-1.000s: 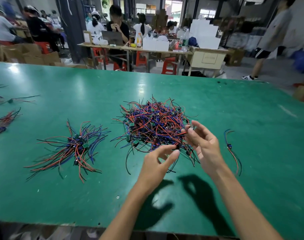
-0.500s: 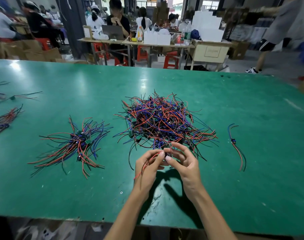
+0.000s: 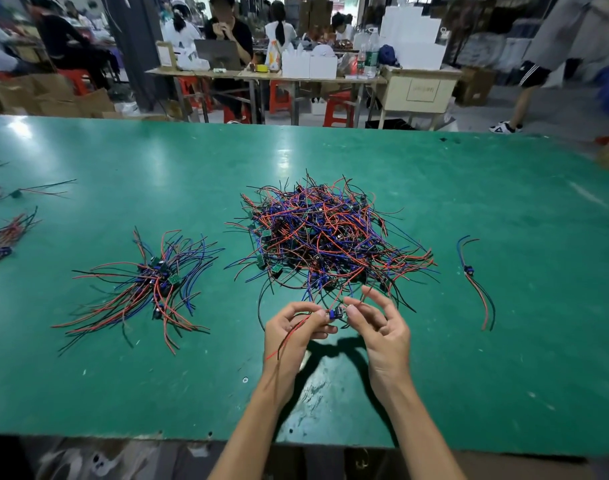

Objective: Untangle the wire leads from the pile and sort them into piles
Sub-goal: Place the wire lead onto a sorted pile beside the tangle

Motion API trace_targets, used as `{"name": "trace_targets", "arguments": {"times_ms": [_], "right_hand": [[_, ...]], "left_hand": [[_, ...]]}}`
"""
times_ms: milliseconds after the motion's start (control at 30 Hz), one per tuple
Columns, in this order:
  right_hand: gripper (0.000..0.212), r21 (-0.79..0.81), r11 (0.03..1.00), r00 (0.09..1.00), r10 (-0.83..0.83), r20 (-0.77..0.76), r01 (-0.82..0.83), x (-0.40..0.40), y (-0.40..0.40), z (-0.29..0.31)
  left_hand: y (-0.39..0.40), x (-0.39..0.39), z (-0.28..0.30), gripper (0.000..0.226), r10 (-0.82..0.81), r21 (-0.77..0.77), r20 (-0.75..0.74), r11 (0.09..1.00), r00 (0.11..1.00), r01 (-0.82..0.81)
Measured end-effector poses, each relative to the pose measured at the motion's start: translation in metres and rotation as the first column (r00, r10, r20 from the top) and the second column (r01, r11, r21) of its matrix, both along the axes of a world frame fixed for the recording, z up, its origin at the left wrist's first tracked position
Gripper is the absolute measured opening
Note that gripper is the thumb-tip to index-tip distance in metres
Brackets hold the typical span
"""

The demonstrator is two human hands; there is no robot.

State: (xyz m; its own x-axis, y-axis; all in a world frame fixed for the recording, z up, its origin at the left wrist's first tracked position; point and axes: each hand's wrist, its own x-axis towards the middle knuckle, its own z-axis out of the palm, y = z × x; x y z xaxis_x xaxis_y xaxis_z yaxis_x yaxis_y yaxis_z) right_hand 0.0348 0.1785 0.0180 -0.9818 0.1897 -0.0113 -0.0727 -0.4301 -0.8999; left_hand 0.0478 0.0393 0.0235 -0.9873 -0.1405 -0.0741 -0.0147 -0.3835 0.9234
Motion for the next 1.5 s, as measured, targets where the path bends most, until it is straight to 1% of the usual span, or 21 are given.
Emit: {"name": "trace_targets", "arguments": {"times_ms": [133,333,400,533,600,633,700,767,800,867,900,967,1000,1067,1100,1200,1233,1300,1400,1467,1500], "right_hand": [[0.051,-0.044,0.999,1.0,0.013,0.015,-0.012,0.002,0.0,0.001],[0.048,-0.026,1.0,1.0,0.013,0.017,-0.012,0.004,0.001,0.001],[0.05,-0.002,0.999,0.999,0.033,0.002,-0.033,0.004,0.001,0.001],[0.056,0.049,0.996,0.997,0.079,-0.004,-0.079,0.003,0.001,0.001],[0.06,0.055,0.995,0.997,0.082,0.001,-0.082,0.003,0.001,0.002],[0.062,0.058,0.995,0.997,0.08,0.005,-0.08,0.003,0.002,0.002],[0.063,0.06,0.995,0.996,0.084,0.005,-0.084,0.003,0.002,0.003],[0.055,0.062,0.994,0.996,0.091,0.008,-0.091,0.002,0.002,0.0],[0.05,0.071,0.994,0.997,0.08,0.015,-0.081,0.001,0.002,-0.001],[0.036,0.167,0.986,0.999,0.017,0.038,-0.023,-0.002,-0.001,-0.005],[0.029,0.276,0.961,0.998,-0.024,0.052,0.009,-0.003,-0.004,-0.007],[0.018,0.53,0.847,0.992,-0.098,0.076,0.043,-0.007,-0.011,-0.009],[0.019,0.63,0.775,0.989,-0.123,0.081,0.045,-0.009,-0.014,-0.009],[0.029,0.758,0.652,0.985,-0.142,0.094,0.022,-0.018,-0.018,-0.007],[0.032,0.793,0.609,0.982,-0.152,0.108,0.007,-0.023,-0.019,-0.005],[0.029,0.849,0.527,0.974,-0.169,0.148,-0.038,-0.036,-0.017,0.0],[0.027,0.844,0.536,0.975,-0.164,0.148,-0.038,-0.038,-0.016,-0.001],[0.021,0.784,0.62,0.983,-0.152,0.102,0.015,-0.037,-0.013,-0.003],[0.012,0.669,0.728,0.982,-0.185,-0.022,0.152,-0.028,-0.011,-0.003],[0.008,0.626,0.747,0.974,-0.2,-0.112,0.225,-0.022,-0.011,-0.003],[0.009,0.616,0.747,0.968,-0.195,-0.157,0.25,-0.02,-0.012,-0.003]], "left_hand": [[-0.003,0.0,0.003,0.024,-0.043,0.056,0.013,0.998,0.999,0.042],[-0.004,-0.001,0.001,0.025,-0.049,0.131,0.035,0.99,0.998,0.044],[-0.014,-0.006,0.006,0.027,0.04,0.167,0.027,0.985,0.999,-0.044],[-0.082,-0.036,0.03,0.031,0.296,0.233,-0.1,0.935,0.95,-0.267],[-0.124,-0.051,0.038,0.023,0.403,0.159,-0.164,0.912,0.9,-0.379],[-0.143,-0.056,0.036,0.02,0.448,0.059,-0.177,0.894,0.877,-0.444],[-0.178,-0.059,0.022,0.02,0.49,-0.287,-0.193,0.8,0.85,-0.526],[-0.204,-0.051,0.004,0.031,0.47,-0.602,-0.227,0.621,0.853,-0.502],[-0.212,-0.045,-0.004,0.039,0.451,-0.696,-0.266,0.521,0.852,-0.494],[-0.213,-0.033,-0.01,0.048,0.389,-0.796,-0.382,0.322,0.838,-0.512],[-0.209,-0.029,-0.009,0.051,0.344,-0.817,-0.427,0.25,0.836,-0.52],[-0.196,-0.023,-0.005,0.049,0.253,-0.836,-0.472,0.176,0.845,-0.52],[-0.188,-0.021,-0.001,0.042,0.212,-0.849,-0.472,0.152,0.856,-0.506],[-0.176,-0.017,0.005,0.029,0.127,-0.899,-0.407,0.119,0.905,-0.421],[-0.172,-0.017,0.008,0.03,0.095,-0.936,-0.326,0.105,0.94,-0.335],[-0.169,-0.02,0.017,0.065,0.108,-1.0,0.025,-0.001,0.994,0.026],[-0.169,-0.02,0.022,0.08,0.121,-0.991,0.123,-0.035,0.985,0.128],[-0.169,-0.021,0.035,0.106,0.123,-0.954,0.286,-0.056,0.95,0.295],[-0.168,-0.021,0.055,0.132,0.06,-0.871,0.473,-0.121,0.879,0.477],[-0.156,-0.021,0.065,0.128,-0.063,-0.903,0.426,-0.098,0.902,0.419],[-0.145,-0.022,0.068,0.113,-0.152,-0.944,0.328,-0.021,0.932,0.329]]}}
